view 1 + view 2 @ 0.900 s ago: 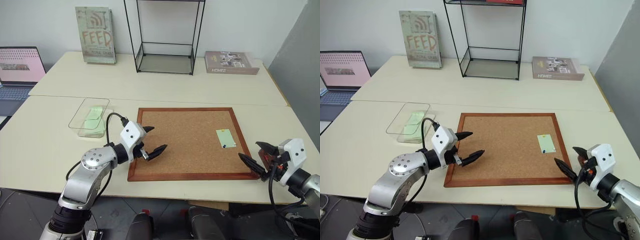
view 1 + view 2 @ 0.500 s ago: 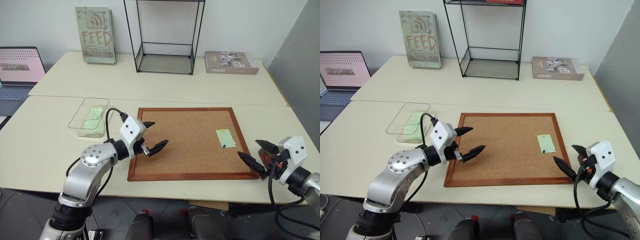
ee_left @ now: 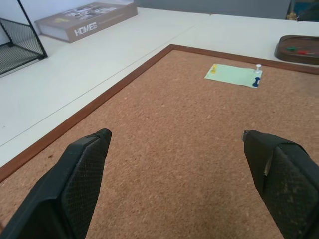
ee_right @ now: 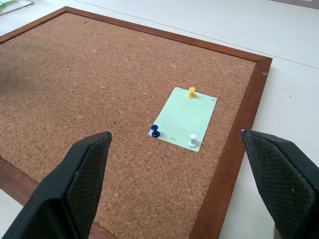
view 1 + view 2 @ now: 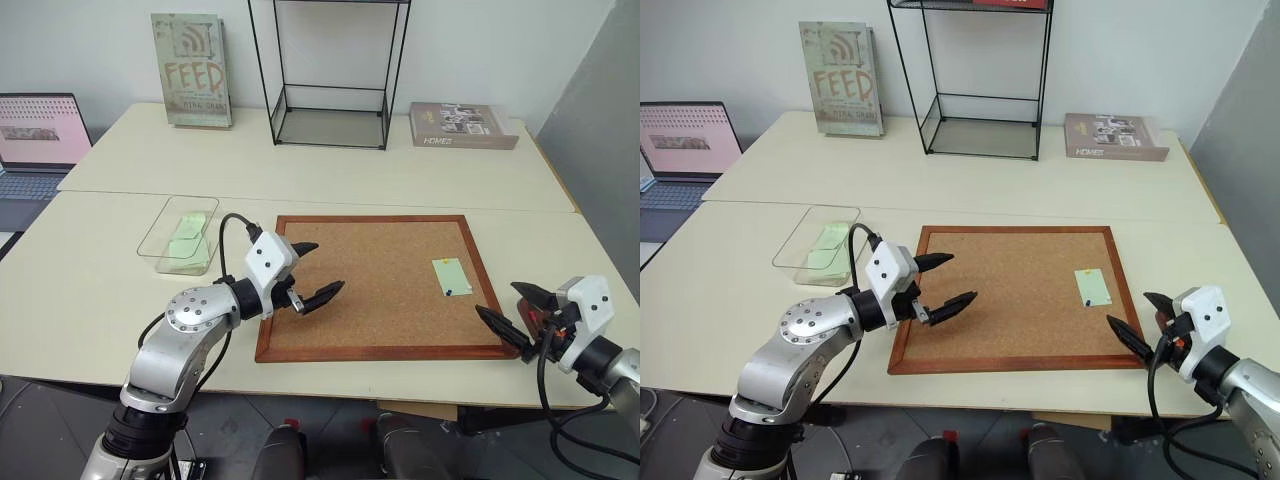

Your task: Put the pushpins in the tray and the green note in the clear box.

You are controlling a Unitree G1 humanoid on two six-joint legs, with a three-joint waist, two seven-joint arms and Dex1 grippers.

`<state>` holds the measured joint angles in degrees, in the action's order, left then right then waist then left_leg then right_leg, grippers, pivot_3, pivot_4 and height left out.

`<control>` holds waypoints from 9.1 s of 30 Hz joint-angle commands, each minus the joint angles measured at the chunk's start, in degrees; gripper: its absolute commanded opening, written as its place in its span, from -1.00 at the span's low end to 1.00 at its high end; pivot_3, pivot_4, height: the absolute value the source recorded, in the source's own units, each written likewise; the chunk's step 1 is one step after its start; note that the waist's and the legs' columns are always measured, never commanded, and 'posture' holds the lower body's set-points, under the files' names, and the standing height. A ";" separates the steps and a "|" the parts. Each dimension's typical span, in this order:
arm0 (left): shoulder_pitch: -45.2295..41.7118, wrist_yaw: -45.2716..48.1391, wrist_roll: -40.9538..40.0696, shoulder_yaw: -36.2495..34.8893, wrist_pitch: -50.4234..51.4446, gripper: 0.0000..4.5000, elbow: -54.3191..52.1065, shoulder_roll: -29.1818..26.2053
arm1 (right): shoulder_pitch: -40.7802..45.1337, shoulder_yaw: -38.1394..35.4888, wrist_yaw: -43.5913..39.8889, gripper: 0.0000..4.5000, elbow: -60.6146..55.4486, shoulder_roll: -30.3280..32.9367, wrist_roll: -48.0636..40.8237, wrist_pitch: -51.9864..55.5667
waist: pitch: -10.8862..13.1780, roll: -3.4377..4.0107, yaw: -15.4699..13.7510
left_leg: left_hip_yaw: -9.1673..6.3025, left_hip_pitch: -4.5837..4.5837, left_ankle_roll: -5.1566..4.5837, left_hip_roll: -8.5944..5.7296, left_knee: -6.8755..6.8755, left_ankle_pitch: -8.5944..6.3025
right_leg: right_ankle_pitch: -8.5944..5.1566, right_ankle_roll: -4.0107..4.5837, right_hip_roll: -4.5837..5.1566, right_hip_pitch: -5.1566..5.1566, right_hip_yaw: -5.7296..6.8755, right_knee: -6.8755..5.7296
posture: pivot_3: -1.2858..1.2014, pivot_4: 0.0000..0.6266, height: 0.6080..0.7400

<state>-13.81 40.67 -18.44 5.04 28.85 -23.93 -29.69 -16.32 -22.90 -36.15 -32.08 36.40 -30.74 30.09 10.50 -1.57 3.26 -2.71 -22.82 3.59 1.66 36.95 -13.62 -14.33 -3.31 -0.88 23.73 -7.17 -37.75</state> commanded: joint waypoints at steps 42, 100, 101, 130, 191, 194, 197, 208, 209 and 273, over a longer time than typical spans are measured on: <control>-14.85 4.82 15.33 16.92 -15.33 -0.98 35.08 16.54 | 27.66 14.64 6.89 1.00 17.35 -2.76 6.59 7.37 | -0.01 0.01 0.01 | -0.18 0.00 -0.01 -0.16 -0.01 0.01 | 0.20 -0.32 -0.02 -0.15 -0.01 0.01 | 0.03 -0.52 1.00; -12.08 5.82 18.60 19.92 -10.35 -1.00 31.45 14.00 | 28.85 10.95 6.61 -0.99 12.00 -0.69 15.21 4.12 | -0.04 0.06 -0.05 | -0.26 0.14 -0.01 -0.16 -0.03 0.00 | 0.22 -0.36 -0.02 -0.32 0.03 -0.02 | 0.03 -0.52 1.00; -11.89 5.80 18.55 19.93 -10.34 -1.00 31.16 13.91 | 26.00 9.36 7.02 -0.99 10.22 0.64 16.38 4.66 | -0.04 0.06 -0.07 | -0.28 0.12 -0.01 -0.17 -0.03 0.00 | 0.22 -0.36 -0.02 -0.32 0.05 0.00 | 0.03 -0.52 1.00; -11.09 4.71 19.20 19.91 -11.21 -1.00 30.88 14.66 | 3.67 -1.25 7.64 0.03 8.83 7.58 24.47 11.34 | -0.12 0.16 0.04 | -0.17 0.29 -0.01 -0.18 -0.01 0.00 | 0.01 -0.04 0.00 -0.42 -0.06 0.09 | 0.03 -0.52 1.00; -12.60 4.66 20.57 19.90 -13.54 -1.00 33.60 14.48 | 14.23 9.74 8.50 -0.96 9.07 -7.36 12.22 3.84 | -0.16 0.17 -0.02 | -0.27 0.04 -0.06 -0.16 -0.05 0.02 | 0.08 -0.14 -0.02 -0.45 -0.02 0.56 | 0.03 -0.52 1.00; -12.73 4.38 21.18 20.13 -13.46 -1.00 34.03 14.30 | 13.99 8.74 8.41 -0.96 6.45 -7.48 11.03 3.95 | -0.16 0.18 -0.04 | -0.27 0.04 -0.06 -0.17 -0.06 0.02 | 0.08 -0.14 -0.02 -0.45 -0.01 0.55 | 0.03 -0.52 1.00; -13.07 4.16 21.48 20.24 -13.39 -1.00 34.64 14.32 | 13.62 7.92 8.56 -0.96 4.50 -7.71 10.24 4.00 | -0.16 0.18 -0.05 | -0.28 0.03 -0.06 -0.17 -0.08 0.02 | 0.08 -0.14 -0.02 -0.45 -0.01 0.55 | 0.03 -0.52 1.00; -13.37 3.87 21.82 20.62 -13.29 -1.00 35.09 14.36 | 13.18 3.94 11.35 -0.96 0.47 -9.03 7.11 4.55 | -0.18 0.18 -0.03 | -0.28 0.07 -0.13 -0.15 -0.01 0.06 | 0.08 -0.14 -0.02 -0.51 -0.02 0.63 | 0.03 -0.52 1.00; -13.24 3.91 21.79 20.67 -13.21 -1.00 34.87 14.33 | 11.64 2.35 11.57 -0.96 0.16 -7.84 8.08 4.82 | -0.18 0.18 -0.03 | -0.28 0.06 -0.13 -0.16 -0.01 0.06 | 0.08 -0.15 -0.02 -0.51 -0.03 0.63 | 0.03 -0.52 1.00; -13.08 3.01 21.59 20.23 -13.78 -1.00 35.68 15.78 | 12.62 14.07 13.14 -0.28 10.85 -13.52 16.06 -2.28 | -0.34 0.20 -0.42 | -0.23 0.00 -0.20 -0.17 -0.06 0.10 | 0.07 -0.15 0.04 -0.50 -0.03 0.78 | 0.03 -0.52 1.00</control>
<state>-27.93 44.30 1.37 24.35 13.17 9.66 -13.67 -3.44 -8.79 -22.63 -20.54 22.69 -14.73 29.24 10.16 -1.37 2.84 -2.95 -22.82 3.40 1.49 36.90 -13.52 -14.25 -3.47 -0.84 23.23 -7.20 -36.97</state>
